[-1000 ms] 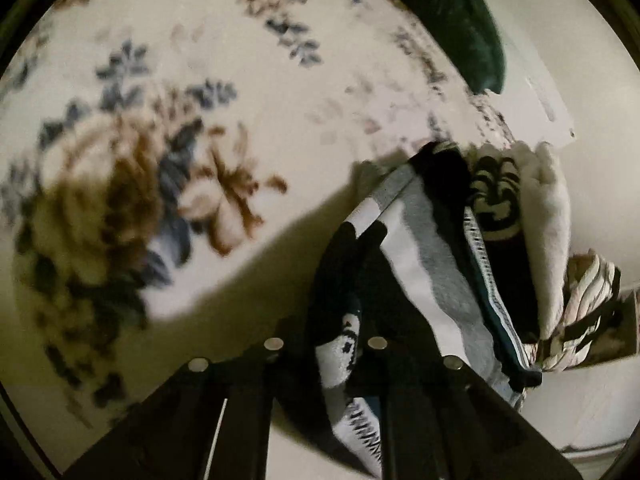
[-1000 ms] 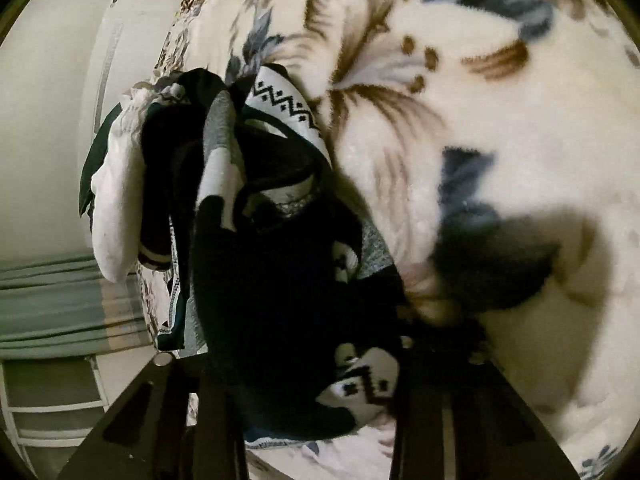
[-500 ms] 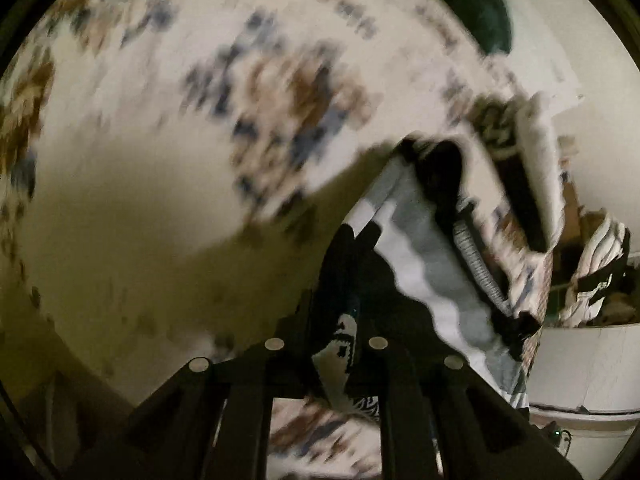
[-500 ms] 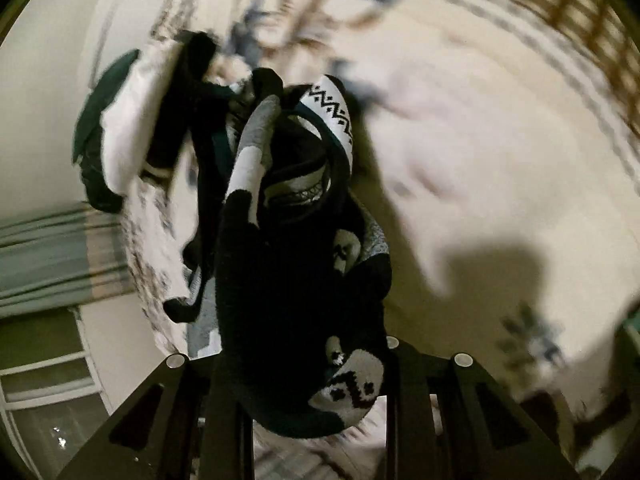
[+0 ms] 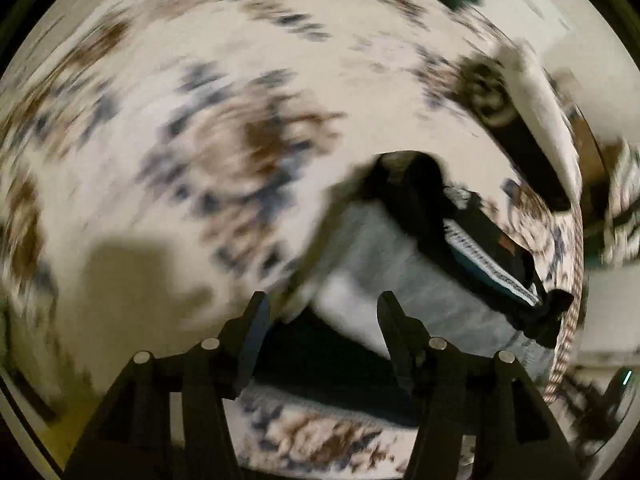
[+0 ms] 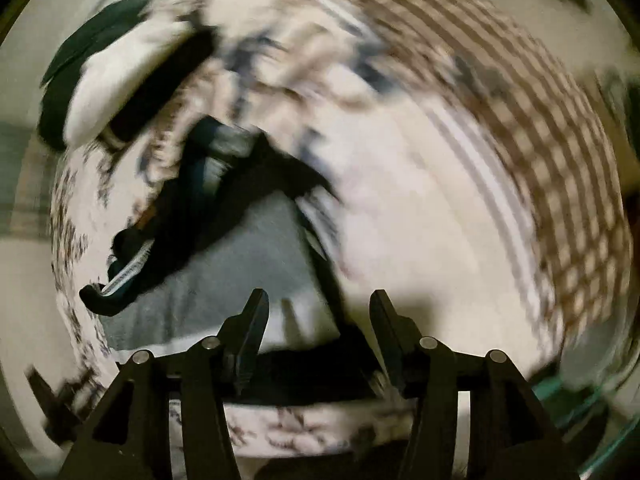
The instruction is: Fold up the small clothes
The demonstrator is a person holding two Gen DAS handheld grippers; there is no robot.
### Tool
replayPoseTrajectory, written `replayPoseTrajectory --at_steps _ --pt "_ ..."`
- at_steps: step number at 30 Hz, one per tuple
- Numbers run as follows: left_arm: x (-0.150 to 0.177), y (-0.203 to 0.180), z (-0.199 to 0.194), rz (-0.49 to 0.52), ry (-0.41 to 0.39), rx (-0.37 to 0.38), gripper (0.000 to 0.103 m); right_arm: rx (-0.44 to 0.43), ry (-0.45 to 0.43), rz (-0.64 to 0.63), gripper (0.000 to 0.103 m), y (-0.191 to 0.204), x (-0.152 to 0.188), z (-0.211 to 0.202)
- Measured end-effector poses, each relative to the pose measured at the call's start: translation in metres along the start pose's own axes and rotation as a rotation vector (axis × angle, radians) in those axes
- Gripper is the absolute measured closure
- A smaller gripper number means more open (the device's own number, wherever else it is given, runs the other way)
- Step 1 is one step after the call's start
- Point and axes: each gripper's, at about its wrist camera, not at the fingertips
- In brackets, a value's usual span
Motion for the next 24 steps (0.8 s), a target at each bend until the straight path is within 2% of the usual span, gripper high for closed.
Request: replayPoseTrajectory --at_steps 3,4,6,8,10,12,14,16,20,24 --pt "-0.022 -0.04 0.035 0.134 0.023 -0.076 0.049 0.039 0.022 -0.121 0.048 0.043 -0.03 0.013" --pt "-0.028 -0.05 0.044 0.162 0.024 -0.118 0.049 0.045 0.042 -0.163 0.048 0.059 -0.036 0.023" --pt "-0.042 -0.07 0.063 0.222 0.022 -0.155 0.049 0.074 0.11 -0.26 0.048 0.095 -0.056 0.052" --pt "-0.061 -0.083 0.078 0.245 0.006 -0.195 0.049 0.099 0.148 -0.311 0.048 0.114 -0.069 0.073" --pt "-0.086 -0.086 0.085 0.239 -0.031 -0.209 0.049 0.113 0.118 -0.327 0.048 0.131 -0.085 0.086" --pt "-0.106 -0.082 0.085 0.206 -0.069 -0.214 0.049 0.101 0.056 -0.29 0.048 0.136 -0.107 0.087" --pt "-0.127 -0.072 0.082 0.153 -0.093 -0.203 0.049 0.077 -0.006 -0.2 0.048 0.127 -0.129 0.084" --pt "-0.139 -0.059 0.075 0.101 -0.093 -0.154 0.049 0.043 -0.022 -0.134 0.048 0.115 -0.141 0.082" --pt "-0.134 -0.034 0.057 0.06 -0.086 -0.068 0.049 0.002 -0.056 -0.09 0.048 0.094 -0.145 0.061" --pt "-0.12 -0.021 0.06 0.025 -0.047 0.043 0.049 0.022 -0.102 -0.071 0.037 0.069 -0.138 0.033"
Point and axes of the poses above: each gripper's, at about its wrist camera, not at the fingertips, and z roughly the way its jaws point, y to its left, x to its underside, and after that the axes turned 7 degrees about y, right-handed
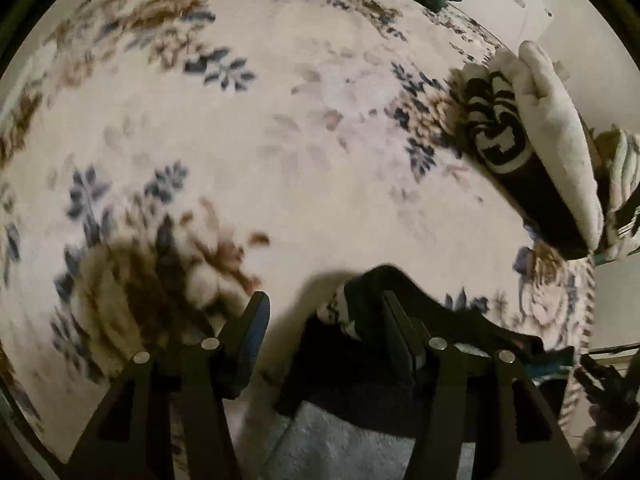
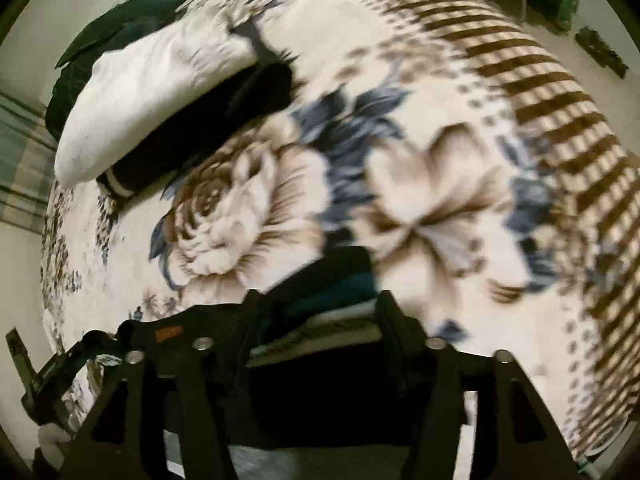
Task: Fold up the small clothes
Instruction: 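Lay the hem over the folded sweater with both grippers and release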
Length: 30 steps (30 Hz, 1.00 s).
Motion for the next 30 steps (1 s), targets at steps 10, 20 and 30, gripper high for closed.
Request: replayPoseTrajectory --at_steps 10,20,30 --pt "-0.019 -0.045 0.046 0.199 0.018 -0.037 0.091 -0.045 0.102 -0.01 0.084 -0.008 -0.015 0.046" --pt "-0.027 -0.029 0.026 0.165 -0.084 -0.062 0.096 -0.011 -0.011 -0.031 0.095 -0.008 -0.017 0.019" --pt "-0.067 -0.009 0.063 0.04 0.015 -0.054 0.098 0.057 0.037 -0.062 0.095 0.005 -0.041 0.053"
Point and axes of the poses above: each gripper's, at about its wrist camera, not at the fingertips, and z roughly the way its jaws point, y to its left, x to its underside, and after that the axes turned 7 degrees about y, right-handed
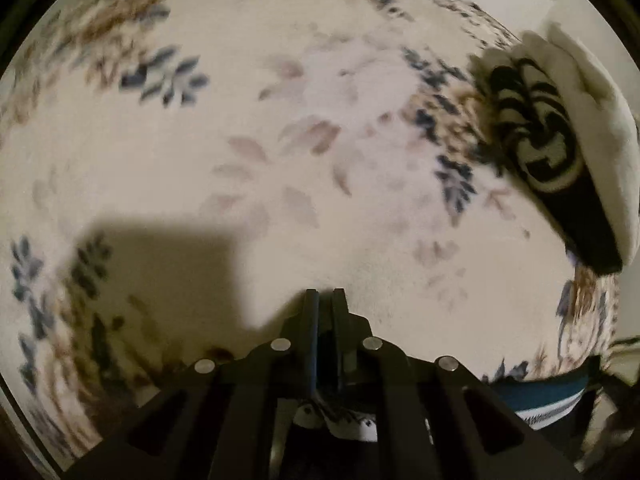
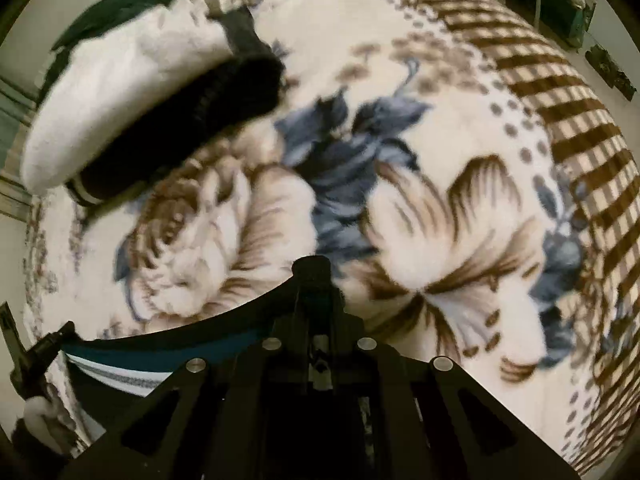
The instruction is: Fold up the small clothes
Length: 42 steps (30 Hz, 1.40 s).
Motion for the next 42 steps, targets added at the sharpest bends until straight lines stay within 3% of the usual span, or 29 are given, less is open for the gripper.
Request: replayPoseTrajectory --at_steps 2,4,6,7,8,9,10,14,20,23,25,26,28,33,35,38,40,41,42 --pt "-0.001 -0.003 -0.007 0.008 0.009 -0.006 0.097 0.011 0.026 -0.01 0.095 -0.001 -0.001 0.006" --pt "0.004 -0.006 -0.023 0.011 -0.004 0.013 0.097 -0.004 0.047 -0.006 0.083 -0.003 -0.001 0.001" --pt "0.012 -0.01 -0.038 0.009 -0.012 -0.022 0.094 -0.043 0.055 0.017 0.056 -0.009 0.003 -0.009" --pt "0.018 -0.012 -0.046 0.008 -0.02 -0.041 0.081 -0.05 0.047 0.03 0.046 -0.014 0.007 -0.016" --pt "0.023 -0.015 -0.052 0.011 -0.029 -0.047 0.056 -0.057 0.034 0.055 0.036 -0.022 0.015 -0.028" --pt "0.032 -0.019 -0.062 0.017 -0.043 -0.048 0.04 -0.07 0.027 0.073 0.031 -0.028 0.021 -0.036" --pt "0.04 -0.022 -0.068 0.02 -0.052 -0.045 0.016 -0.086 0.021 0.094 0.029 -0.034 0.029 -0.045" --pt "0.086 -0.044 -0.087 0.054 -0.049 -0.045 0.013 -0.12 0.007 0.191 0.019 -0.065 0.086 -0.081" --pt "0.161 -0.074 -0.078 0.092 0.054 -0.032 0.013 -0.183 0.072 0.371 0.019 -0.112 0.218 -0.084" --pt "0.197 -0.086 -0.06 0.113 0.132 -0.041 0.013 -0.287 0.11 0.422 0.019 -0.123 0.277 -0.057" --pt "0.216 -0.095 -0.057 0.154 0.142 -0.074 0.013 -0.298 0.107 0.475 0.019 -0.13 0.301 -0.046" --pt "0.223 -0.1 -0.059 0.171 0.139 -0.09 0.013 -0.318 0.063 0.487 0.019 -0.131 0.306 -0.047" --pt "0.233 -0.107 -0.064 0.208 0.113 -0.124 0.013 -0.342 0.0 0.471 0.019 -0.132 0.301 -0.054" --pt "0.241 -0.117 -0.071 0.235 0.071 -0.176 0.013 -0.305 -0.03 0.255 0.019 -0.103 0.219 -0.059" --pt "0.24 -0.122 -0.067 0.242 0.065 -0.183 0.013 -0.24 -0.001 0.15 0.019 -0.086 0.177 -0.047" --pt "0.236 -0.13 -0.061 0.24 0.057 -0.175 0.013 -0.151 0.121 0.043 0.019 -0.07 0.138 -0.013" --pt "0.234 -0.136 -0.057 0.241 0.053 -0.168 0.013 -0.12 0.169 -0.044 0.035 -0.056 0.131 0.003" --pt "0.234 -0.138 -0.057 0.238 0.053 -0.158 0.013 -0.137 0.166 -0.086 0.065 -0.048 0.132 0.003" --pt "0.233 -0.14 -0.056 0.234 0.053 -0.142 0.013 -0.175 0.178 -0.102 0.074 -0.044 0.133 0.003"
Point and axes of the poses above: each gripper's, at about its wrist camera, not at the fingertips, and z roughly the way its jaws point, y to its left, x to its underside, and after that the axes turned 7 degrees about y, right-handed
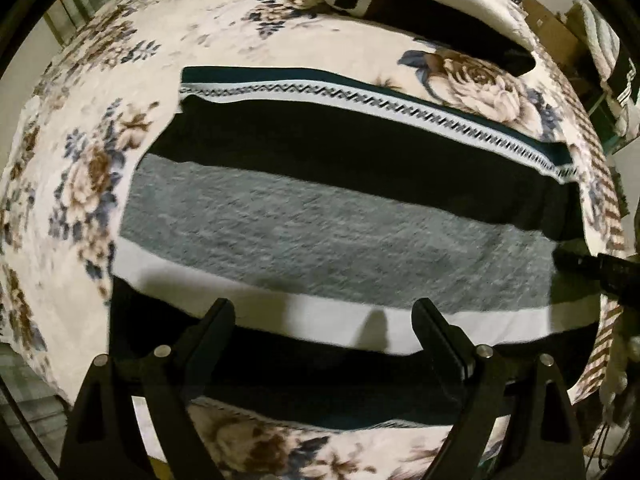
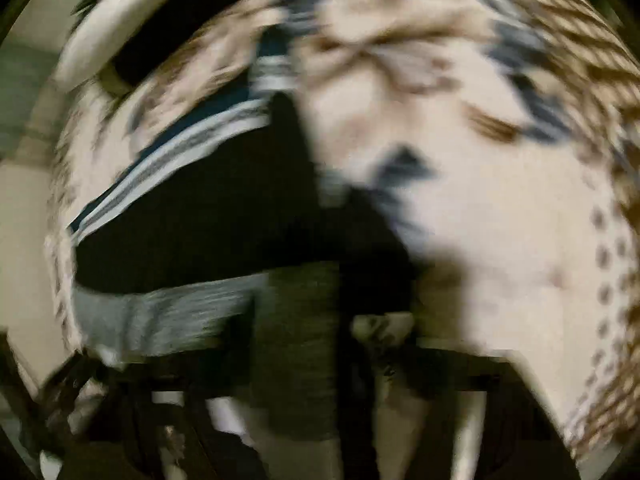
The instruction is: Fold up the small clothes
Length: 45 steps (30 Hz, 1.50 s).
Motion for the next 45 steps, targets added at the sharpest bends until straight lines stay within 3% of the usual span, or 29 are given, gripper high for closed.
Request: replayPoseTrajectory --at_steps 1,2,4,6,7,9,11,14,15,17,21,22,23,24,28,30,32,35,37,38,41,44,45 --pt "-0.001 -0.001 0.001 -0.001 0.0 0.008 0.013 -0.046 0.018 -0.003 0.075 0.003 0.001 -0.001" --pt "-0.001 -0.002 0.001 -0.001 0.002 0.012 0.013 -0.173 0.038 0.006 0.078 0.003 0.002 -0.005" --pt "-0.003 -0.002 0.003 0.003 0.005 0.031 0.013 -0.522 0.069 0.104 0.08 -0.015 0.001 -0.01" --pt "-0.006 -0.002 0.006 0.01 0.006 0.028 0.013 -0.681 0.062 0.199 0.08 -0.044 0.003 -0.008" --pt "-0.008 -0.001 0.007 0.013 0.008 0.027 0.013 -0.674 0.063 0.235 0.08 -0.056 0.003 -0.004" --pt "-0.011 0.0 0.011 0.015 0.013 0.024 0.013 -0.478 0.059 0.313 0.074 -0.09 0.003 0.004" --pt "-0.015 0.001 0.013 0.02 0.015 0.018 0.013 -0.523 0.055 0.369 0.061 -0.107 0.009 0.005" --pt "-0.018 0.002 0.019 0.028 0.022 0.006 0.013 -0.399 -0.035 0.346 0.04 -0.096 0.014 -0.021" --pt "-0.019 0.001 0.022 0.031 0.024 0.0 0.013 -0.34 -0.082 0.324 0.038 -0.087 0.015 -0.033" --pt "-0.019 -0.001 0.032 0.047 0.034 -0.023 0.013 -0.292 -0.147 0.277 0.038 -0.068 0.013 -0.048" --pt "-0.018 -0.007 0.052 0.082 0.039 -0.054 0.007 -0.3 -0.112 0.212 0.038 -0.05 -0.023 -0.04" --pt "-0.018 -0.007 0.054 0.085 0.039 -0.054 0.005 -0.259 -0.095 0.196 0.038 -0.042 -0.028 -0.032" --pt "-0.018 -0.008 0.056 0.086 0.041 -0.049 0.002 -0.122 -0.073 0.169 0.045 -0.039 -0.035 -0.022" --pt "-0.019 -0.008 0.057 0.085 0.044 -0.045 0.001 -0.078 -0.059 0.151 0.048 -0.039 -0.037 -0.018" --pt "-0.021 -0.006 0.059 0.076 0.061 -0.026 0.0 -0.077 -0.092 0.169 0.045 -0.036 -0.023 -0.042" --pt "-0.022 -0.004 0.059 0.075 0.06 -0.02 0.0 -0.097 -0.098 0.162 0.033 -0.036 -0.008 -0.056" --pt "-0.02 -0.003 0.059 0.074 0.053 -0.019 0.0 -0.135 -0.064 0.172 0.029 -0.033 0.005 -0.055" --pt "-0.016 0.0 0.059 0.069 0.043 -0.024 0.0 -0.078 0.013 0.145 0.029 -0.033 0.02 -0.033" --pt "-0.014 0.001 0.058 0.066 0.043 -0.027 0.0 -0.063 -0.002 0.12 0.041 -0.03 0.024 -0.024" --pt "-0.014 0.002 0.055 0.066 0.045 -0.026 0.0 -0.088 -0.004 0.112 0.071 -0.025 0.023 -0.021" --pt "-0.014 0.003 0.053 0.064 0.053 -0.009 0.0 -0.25 0.032 0.087 0.076 -0.015 0.016 -0.024" --pt "-0.019 0.006 0.052 0.07 0.058 0.007 0.0 -0.71 0.097 0.176 0.076 -0.032 0.017 -0.022" --pt "-0.019 0.007 0.051 0.07 0.059 0.011 0.0 -0.794 0.099 0.241 0.075 -0.047 0.017 -0.017"
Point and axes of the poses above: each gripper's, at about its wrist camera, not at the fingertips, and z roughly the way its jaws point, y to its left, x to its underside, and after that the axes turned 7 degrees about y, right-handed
